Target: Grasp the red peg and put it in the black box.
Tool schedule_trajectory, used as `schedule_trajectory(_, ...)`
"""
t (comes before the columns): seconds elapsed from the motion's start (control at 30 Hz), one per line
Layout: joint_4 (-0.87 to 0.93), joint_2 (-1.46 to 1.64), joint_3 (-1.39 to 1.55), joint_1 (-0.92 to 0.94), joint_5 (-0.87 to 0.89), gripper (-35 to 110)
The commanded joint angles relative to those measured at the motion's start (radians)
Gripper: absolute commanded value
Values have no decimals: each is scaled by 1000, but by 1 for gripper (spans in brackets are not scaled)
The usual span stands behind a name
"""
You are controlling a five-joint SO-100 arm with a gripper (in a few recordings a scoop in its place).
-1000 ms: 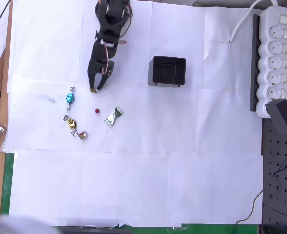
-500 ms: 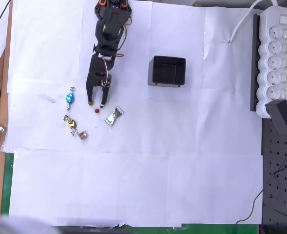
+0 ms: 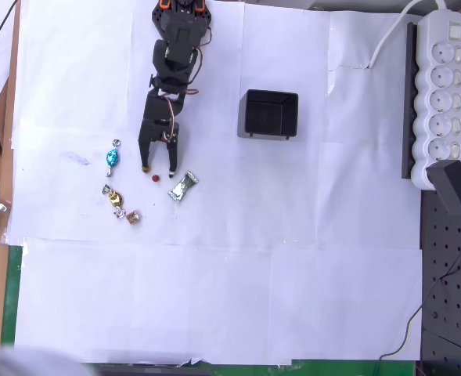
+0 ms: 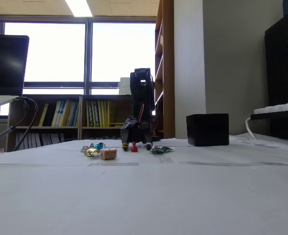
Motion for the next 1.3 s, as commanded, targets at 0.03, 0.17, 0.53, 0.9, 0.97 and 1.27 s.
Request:
schedule_trajectory(0.03,-20,29,83,0,-17,23)
schedule_trajectory(0.17,-26,49,92,-5,-20,23)
schedule_trajectory(0.53,-48,72,78,-18,-52,23)
schedule_trajectory(0.9,-78,77,51,-25,-61,23)
schedule_trajectory(0.97,-81,78,51,-25,-58,23)
schedule_trajectory(1.27,-86,83,51,-21,-48,21)
